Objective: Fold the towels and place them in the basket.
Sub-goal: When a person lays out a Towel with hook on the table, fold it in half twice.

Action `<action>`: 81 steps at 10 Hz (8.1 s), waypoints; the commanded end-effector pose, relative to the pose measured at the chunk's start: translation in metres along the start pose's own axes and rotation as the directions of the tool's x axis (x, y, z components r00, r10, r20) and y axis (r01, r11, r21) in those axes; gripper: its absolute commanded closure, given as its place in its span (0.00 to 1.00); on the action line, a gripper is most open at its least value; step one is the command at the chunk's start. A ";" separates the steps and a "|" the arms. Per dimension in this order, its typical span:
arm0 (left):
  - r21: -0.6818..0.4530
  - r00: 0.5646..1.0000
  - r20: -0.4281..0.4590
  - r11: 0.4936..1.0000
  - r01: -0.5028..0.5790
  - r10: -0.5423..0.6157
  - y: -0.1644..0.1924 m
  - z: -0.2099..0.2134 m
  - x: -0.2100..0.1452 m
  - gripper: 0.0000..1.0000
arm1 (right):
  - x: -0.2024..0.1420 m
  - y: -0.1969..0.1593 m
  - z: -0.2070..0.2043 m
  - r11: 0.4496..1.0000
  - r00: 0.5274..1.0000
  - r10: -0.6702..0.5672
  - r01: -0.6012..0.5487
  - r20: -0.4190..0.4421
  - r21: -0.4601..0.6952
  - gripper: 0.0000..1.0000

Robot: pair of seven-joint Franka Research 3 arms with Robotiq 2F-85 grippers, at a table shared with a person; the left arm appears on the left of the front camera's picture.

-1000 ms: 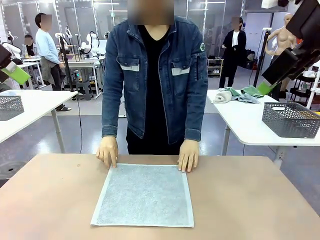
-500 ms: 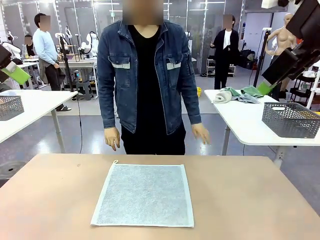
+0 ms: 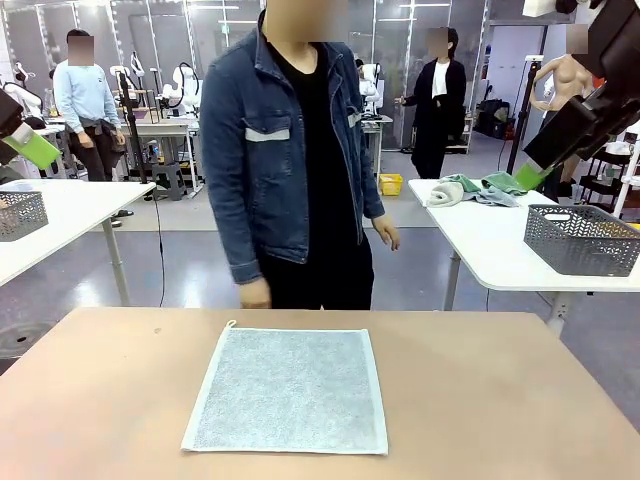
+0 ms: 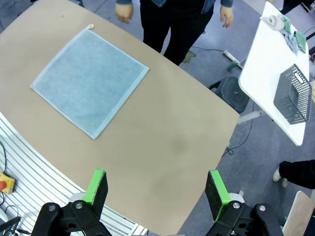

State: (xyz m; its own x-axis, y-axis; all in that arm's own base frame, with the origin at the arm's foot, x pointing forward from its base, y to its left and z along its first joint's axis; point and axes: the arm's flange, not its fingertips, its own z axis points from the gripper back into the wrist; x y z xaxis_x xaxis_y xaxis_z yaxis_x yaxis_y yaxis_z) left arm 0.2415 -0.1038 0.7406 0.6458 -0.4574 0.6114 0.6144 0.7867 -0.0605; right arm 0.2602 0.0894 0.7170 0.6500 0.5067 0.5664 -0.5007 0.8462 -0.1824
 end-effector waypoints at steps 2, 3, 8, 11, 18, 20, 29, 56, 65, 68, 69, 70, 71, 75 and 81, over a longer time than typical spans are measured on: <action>0.000 1.000 0.000 1.000 0.000 0.000 0.000 0.000 0.000 0.00 | -0.001 -0.001 0.001 1.000 1.000 -0.003 0.003 0.007 -0.002 0.00; 0.023 0.989 -0.066 0.991 0.132 -0.130 -0.012 -0.004 -0.002 0.00 | 0.000 0.000 0.000 1.000 1.000 0.000 0.000 0.000 0.000 0.00; -0.111 0.780 -0.283 0.826 0.552 -0.559 -0.043 -0.062 -0.046 0.00 | -0.007 0.081 -0.058 0.828 0.802 0.561 -0.535 -0.206 0.170 0.00; -0.247 0.732 -0.257 0.775 0.581 -0.631 -0.053 -0.105 -0.073 0.00 | -0.013 0.118 -0.114 0.710 0.686 0.702 -0.649 -0.194 0.273 0.00; -0.244 0.683 -0.341 0.763 0.599 -0.646 -0.058 -0.196 -0.106 0.00 | -0.034 0.151 -0.182 0.625 0.613 0.771 -0.680 -0.171 0.383 0.00; -0.256 0.652 -0.379 0.751 0.609 -0.657 -0.061 -0.221 -0.108 0.00 | -0.042 0.160 -0.192 0.606 0.590 0.787 -0.683 -0.181 0.407 0.00; -0.305 0.647 -0.388 0.754 0.582 -0.656 -0.058 -0.236 -0.103 0.00 | -0.048 0.165 -0.198 0.630 0.602 0.769 -0.659 -0.215 0.411 0.00; -0.448 0.487 -0.374 0.614 0.650 -0.789 -0.005 -0.457 -0.137 0.00 | -0.090 0.178 -0.411 0.541 0.555 0.819 -0.665 -0.145 0.515 0.00; -0.496 0.477 -0.381 0.611 0.617 -0.792 -0.004 -0.465 -0.133 0.00 | -0.082 0.167 -0.443 0.556 0.582 0.796 -0.589 -0.169 0.586 0.00; -0.501 0.482 -0.387 0.618 0.606 -0.786 -0.002 -0.470 -0.132 0.00 | -0.083 0.167 -0.447 0.561 0.576 0.795 -0.582 -0.189 0.589 0.00; -0.500 0.484 -0.388 0.621 0.604 -0.784 -0.001 -0.471 -0.132 0.00 | -0.084 0.166 -0.449 0.560 0.580 0.794 -0.578 -0.184 0.593 0.00; -0.497 0.486 -0.392 0.625 0.602 -0.781 0.000 -0.472 -0.131 0.00 | -0.083 0.164 -0.450 0.561 0.584 0.792 -0.576 -0.181 0.595 0.09; -0.497 0.489 -0.396 0.629 0.598 -0.777 0.001 -0.472 -0.130 0.04 | -0.083 0.163 -0.451 0.562 0.586 0.789 -0.572 -0.182 0.597 0.26; -0.503 0.490 -0.405 0.636 0.586 -0.772 0.001 -0.472 -0.129 1.00 | -0.082 0.162 -0.450 0.569 0.587 0.786 -0.565 -0.193 0.597 1.00; -0.523 0.490 -0.398 0.630 0.574 -0.776 -0.001 -0.464 -0.125 1.00 | -0.079 0.161 -0.450 0.574 0.593 0.781 -0.554 -0.197 0.603 1.00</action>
State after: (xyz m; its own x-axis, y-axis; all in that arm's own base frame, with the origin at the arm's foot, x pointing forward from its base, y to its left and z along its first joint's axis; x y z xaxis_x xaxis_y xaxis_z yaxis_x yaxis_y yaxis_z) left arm 0.3724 -0.2425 0.2994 0.0351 -0.9991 0.0231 0.9978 0.0338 -0.0568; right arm 0.3835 0.2627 0.2901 0.1033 0.9943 0.0279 -0.9940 0.1022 0.0390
